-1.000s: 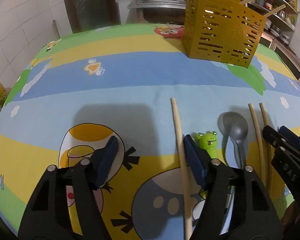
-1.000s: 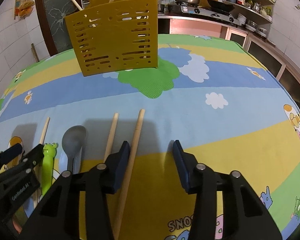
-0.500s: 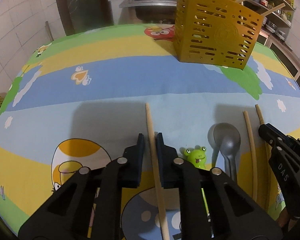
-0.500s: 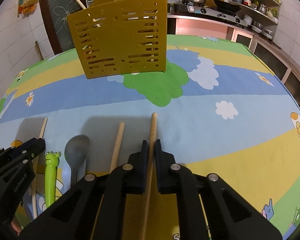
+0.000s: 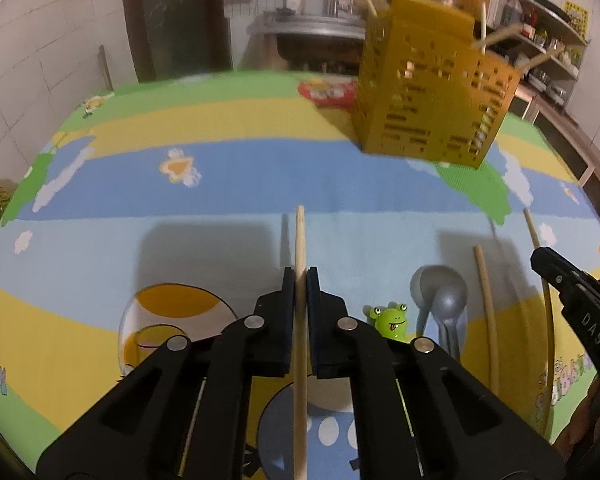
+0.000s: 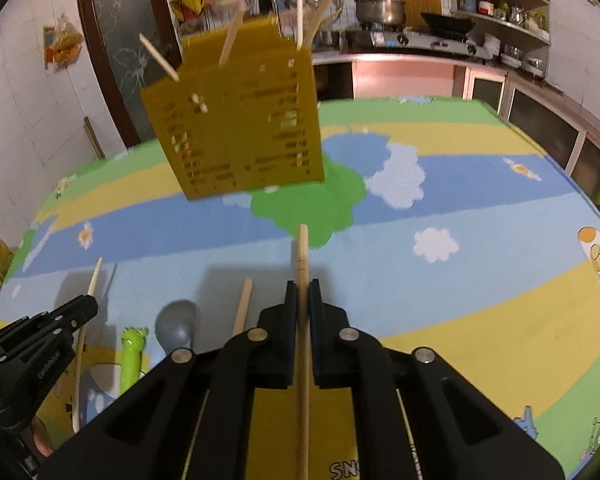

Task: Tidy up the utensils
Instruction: 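Lift the chopsticks held in both grippers and carry them over the yellow caddy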

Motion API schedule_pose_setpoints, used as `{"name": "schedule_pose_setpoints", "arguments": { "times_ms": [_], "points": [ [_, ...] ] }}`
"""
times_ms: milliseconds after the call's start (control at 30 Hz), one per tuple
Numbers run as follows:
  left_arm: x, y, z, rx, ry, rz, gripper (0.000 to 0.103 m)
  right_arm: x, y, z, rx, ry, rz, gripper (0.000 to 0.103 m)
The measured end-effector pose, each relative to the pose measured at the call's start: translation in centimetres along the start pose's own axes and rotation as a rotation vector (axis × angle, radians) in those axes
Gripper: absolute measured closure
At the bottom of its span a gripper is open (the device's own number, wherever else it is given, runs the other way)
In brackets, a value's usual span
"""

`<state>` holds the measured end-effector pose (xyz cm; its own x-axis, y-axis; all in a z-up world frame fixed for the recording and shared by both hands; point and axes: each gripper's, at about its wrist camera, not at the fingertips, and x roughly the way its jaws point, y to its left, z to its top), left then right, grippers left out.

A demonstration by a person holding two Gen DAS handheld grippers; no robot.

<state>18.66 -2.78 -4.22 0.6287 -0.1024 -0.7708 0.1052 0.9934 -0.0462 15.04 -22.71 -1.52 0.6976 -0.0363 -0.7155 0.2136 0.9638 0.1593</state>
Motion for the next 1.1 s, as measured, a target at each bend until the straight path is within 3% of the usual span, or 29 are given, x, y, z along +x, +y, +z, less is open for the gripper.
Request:
{"name": "schedule_pose_setpoints", "arguments": {
  "times_ms": [600,733,1100],
  "points": [
    [-9.6,1.6,1.6,-0.012,-0.322,-0.026,0.098,-7.7,-0.7,2.3,-0.013,-0.321,0.072,0.097],
    [-10.7,2.2,1.8,-0.03,-0.362,-0.045,0.098,-9.1,-0.6,2.3,-0.015,-0.38,0.089,0.097],
    [-11.8,2.9,1.5,-0.049,-0.411,-0.07,0.098,-10.0,-0.5,1.7,-0.021,-0.427,0.129,0.097]
  ]
}}
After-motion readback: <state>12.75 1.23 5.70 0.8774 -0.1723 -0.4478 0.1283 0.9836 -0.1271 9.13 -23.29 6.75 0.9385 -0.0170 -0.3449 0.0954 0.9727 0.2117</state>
